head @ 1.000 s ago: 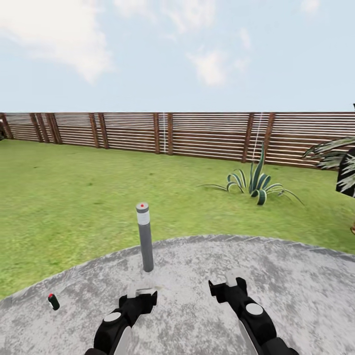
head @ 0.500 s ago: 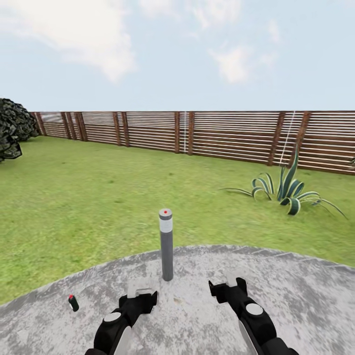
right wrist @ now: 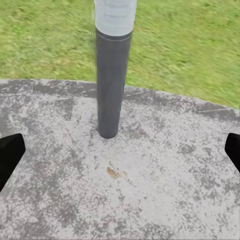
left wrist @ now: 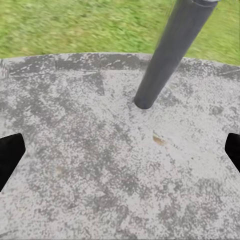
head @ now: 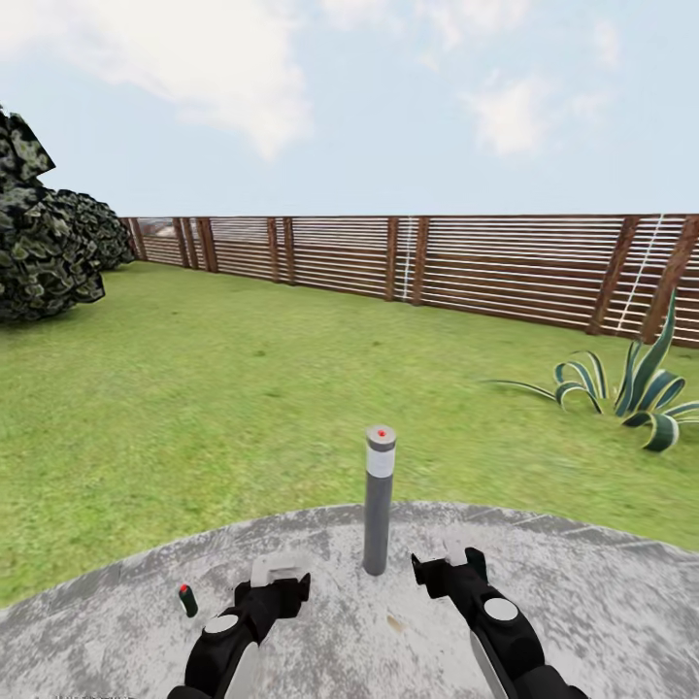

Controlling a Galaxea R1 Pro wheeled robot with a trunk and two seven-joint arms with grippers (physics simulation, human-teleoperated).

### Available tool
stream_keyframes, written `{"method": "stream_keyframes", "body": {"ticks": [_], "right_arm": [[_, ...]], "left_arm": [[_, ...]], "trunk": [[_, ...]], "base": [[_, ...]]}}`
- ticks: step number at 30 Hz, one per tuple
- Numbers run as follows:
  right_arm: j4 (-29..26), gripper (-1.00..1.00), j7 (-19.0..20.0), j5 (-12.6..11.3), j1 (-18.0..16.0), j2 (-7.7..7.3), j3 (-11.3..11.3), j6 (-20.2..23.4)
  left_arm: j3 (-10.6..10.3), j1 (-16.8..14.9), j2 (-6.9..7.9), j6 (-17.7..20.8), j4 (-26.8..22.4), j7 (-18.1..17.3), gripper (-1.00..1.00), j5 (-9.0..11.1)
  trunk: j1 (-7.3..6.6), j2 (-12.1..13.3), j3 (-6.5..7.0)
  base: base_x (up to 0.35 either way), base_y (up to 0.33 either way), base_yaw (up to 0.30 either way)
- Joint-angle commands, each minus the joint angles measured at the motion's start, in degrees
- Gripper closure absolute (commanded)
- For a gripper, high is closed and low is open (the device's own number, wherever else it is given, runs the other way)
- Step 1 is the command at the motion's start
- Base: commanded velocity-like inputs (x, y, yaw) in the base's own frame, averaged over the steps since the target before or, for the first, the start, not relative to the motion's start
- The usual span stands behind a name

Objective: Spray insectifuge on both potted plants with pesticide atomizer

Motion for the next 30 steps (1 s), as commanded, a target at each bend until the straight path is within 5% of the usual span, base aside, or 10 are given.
{"method": "stream_keyframes", "body": {"ticks": [1,17,27,30], "right_arm": [[0.0,-1.0,0.0,0.0,0.0,0.0,-0.01,0.0],[-0.07,-1.0,0.0,0.0,0.0,0.0,-0.04,0.0],[-0.07,-1.0,0.01,0.0,0.0,0.0,-0.05,0.18],[-0.32,-1.0,-0.06,0.06,0.0,0.0,-0.1,2.03]], "left_arm": [[0.0,0.0,0.03,0.01,-0.02,0.02,-1.0,0.0],[0.0,-0.02,0.03,-0.04,-0.02,0.01,-1.0,0.0],[0.2,0.0,-0.05,-3.52,-0.48,0.53,-1.0,-0.08],[1.09,0.0,-0.34,-3.22,-0.8,7.05,-1.0,2.73]], "trunk": [[0.0,0.0,-0.04],[0.0,0.0,-0.56],[0.0,0.0,-0.81],[0.0,0.0,-0.88]], "base": [[0.208,0.279,0.252],[0.224,0.264,0.254],[0.059,0.029,0.26],[0.0,0.0,0.263]]}}
